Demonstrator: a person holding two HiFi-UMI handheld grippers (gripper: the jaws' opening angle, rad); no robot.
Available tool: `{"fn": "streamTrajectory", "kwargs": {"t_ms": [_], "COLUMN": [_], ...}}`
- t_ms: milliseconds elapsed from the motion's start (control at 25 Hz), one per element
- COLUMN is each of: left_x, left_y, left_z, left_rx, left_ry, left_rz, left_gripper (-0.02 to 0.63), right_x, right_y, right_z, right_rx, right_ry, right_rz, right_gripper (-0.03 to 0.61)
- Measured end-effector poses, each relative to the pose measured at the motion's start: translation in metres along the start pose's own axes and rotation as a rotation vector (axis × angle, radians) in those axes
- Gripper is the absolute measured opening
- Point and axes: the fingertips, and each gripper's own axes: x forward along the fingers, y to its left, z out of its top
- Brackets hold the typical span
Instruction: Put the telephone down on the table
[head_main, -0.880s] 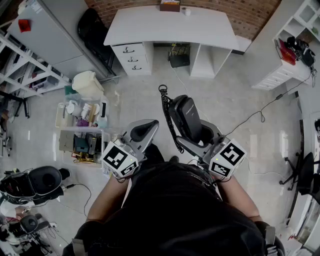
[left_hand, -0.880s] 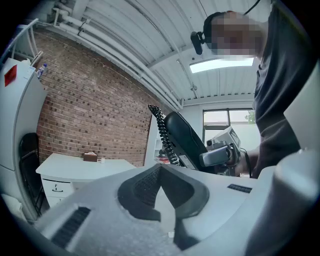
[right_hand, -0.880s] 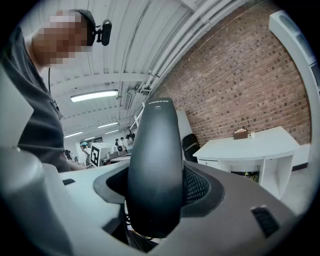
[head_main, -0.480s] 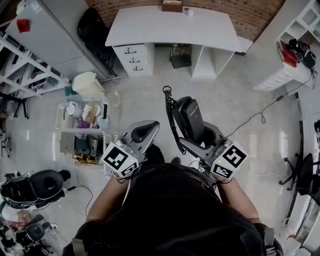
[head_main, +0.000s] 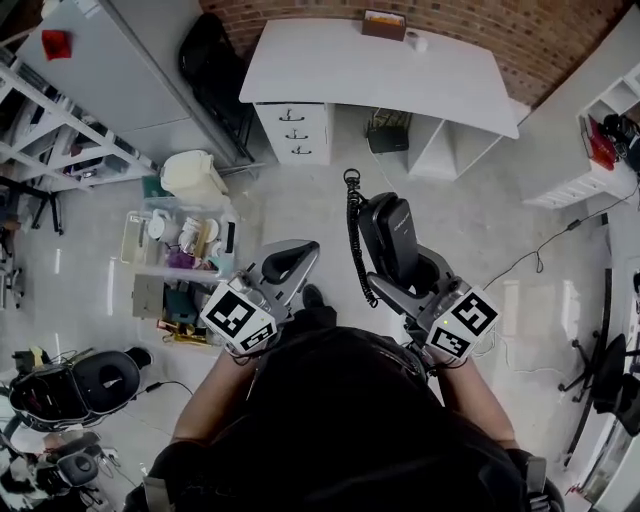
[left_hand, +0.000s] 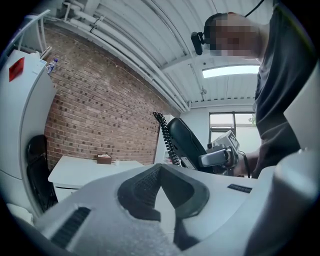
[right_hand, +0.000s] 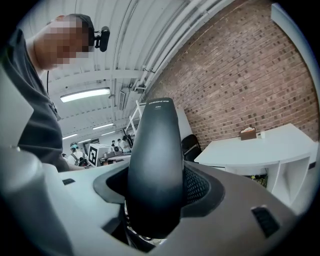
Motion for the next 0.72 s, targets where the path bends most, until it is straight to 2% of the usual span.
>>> {"fn": "streamTrajectory", "kwargs": {"t_ms": [280, 720], "left_x": [-0.026, -0.013], "left_y": [0.078, 0.135], "left_z": [0.021, 0.021], "left_rx": [0.002, -0.02], "left_ry": [-0.005, -0.006], "left_rz": [-0.004, 0.036], "left_gripper": [0.008, 0.008], "right_x": [0.083, 0.135], "right_y": [-0.012, -0.06], "right_z": [0.028, 0.038], "right_rx": [0.008, 0.014], "right_ry": [-0.003, 0.035], "right_rz": [-0.01, 0.01], "right_gripper": [0.276, 0.276]}}
